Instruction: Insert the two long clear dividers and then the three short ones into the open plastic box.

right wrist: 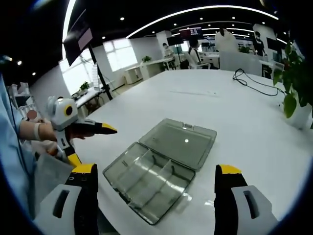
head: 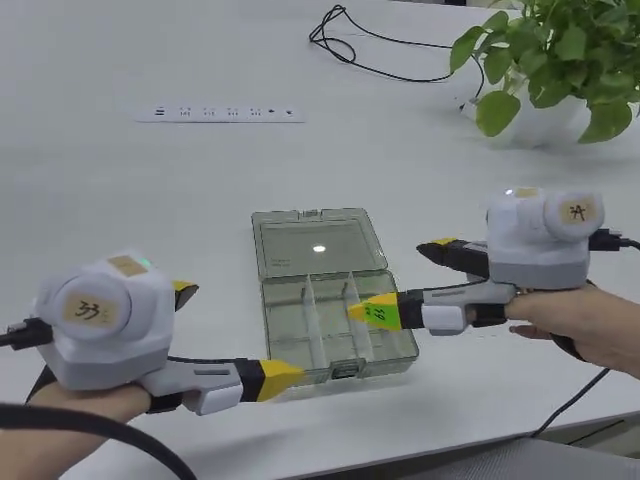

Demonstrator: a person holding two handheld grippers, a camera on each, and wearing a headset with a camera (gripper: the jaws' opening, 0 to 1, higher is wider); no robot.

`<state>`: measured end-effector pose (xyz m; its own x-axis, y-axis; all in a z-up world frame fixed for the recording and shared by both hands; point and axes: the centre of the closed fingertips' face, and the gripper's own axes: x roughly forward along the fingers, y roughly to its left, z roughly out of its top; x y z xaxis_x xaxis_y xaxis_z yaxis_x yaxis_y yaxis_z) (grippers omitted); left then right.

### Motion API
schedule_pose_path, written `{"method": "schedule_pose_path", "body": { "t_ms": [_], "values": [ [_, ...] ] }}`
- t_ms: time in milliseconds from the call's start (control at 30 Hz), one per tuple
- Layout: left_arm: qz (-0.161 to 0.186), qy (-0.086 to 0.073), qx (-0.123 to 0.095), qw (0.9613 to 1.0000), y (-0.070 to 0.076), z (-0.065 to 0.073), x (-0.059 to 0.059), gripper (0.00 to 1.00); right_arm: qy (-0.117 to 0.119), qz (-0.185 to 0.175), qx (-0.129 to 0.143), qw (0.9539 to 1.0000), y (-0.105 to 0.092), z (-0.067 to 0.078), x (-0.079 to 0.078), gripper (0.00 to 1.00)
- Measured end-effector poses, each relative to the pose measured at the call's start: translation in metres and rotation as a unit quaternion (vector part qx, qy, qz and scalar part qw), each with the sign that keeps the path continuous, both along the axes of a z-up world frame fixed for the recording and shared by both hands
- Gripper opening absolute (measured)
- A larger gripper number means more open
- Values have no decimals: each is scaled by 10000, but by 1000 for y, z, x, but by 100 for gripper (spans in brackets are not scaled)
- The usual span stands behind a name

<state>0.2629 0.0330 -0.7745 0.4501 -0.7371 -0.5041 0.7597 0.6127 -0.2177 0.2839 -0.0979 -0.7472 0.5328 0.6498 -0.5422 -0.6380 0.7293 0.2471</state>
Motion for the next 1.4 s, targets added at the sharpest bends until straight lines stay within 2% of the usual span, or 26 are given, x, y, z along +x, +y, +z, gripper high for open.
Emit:
{"method": "schedule_pose_path", "body": {
  "t_ms": [67, 100, 167, 200, 233, 300, 500, 833, 1167, 1400],
  "values": [
    [16, -9, -9, 10000, -1, 1, 0, 100, -67, -11, 52, 10000, -6, 0, -3, 100],
    [23, -12, -7, 10000, -1, 2, 0, 100, -2, -71, 2, 10000, -12, -3, -4, 100],
    [32, -22, 0, 10000, -2, 2, 0, 100, -30, -93, 16, 10000, -17, -3, -6, 100],
    [34, -23, -6, 10000, -2, 3, 0, 100, -19, -134, -61, 9999, -23, -5, -7, 100],
    [39, -36, -8, 10000, -3, 4, -1, 100, -122, -138, -14, 9998, -25, -3, -7, 100],
    [70, -48, -18, 10000, -4, 5, 0, 100, -62, -221, -16, 9997, -33, -4, -9, 100],
    [193, -91, -27, 9998, -6, 10, -1, 100, -121, -374, 53, 9992, -55, -2, -13, 100],
    [448, -162, -45, 9989, -8, 14, -1, 100, -139, -394, 89, 9991, -88, -7, -23, 100],
    [590, -154, -3, 9981, -9, 13, -4, 100, -63, -335, 31, 9994, -110, -18, -27, 100],
    [704, -159, 0, 9974, -8, 15, -2, 100, -27, -102, -122, 9999, -114, -26, -27, 100]
  ]
}}
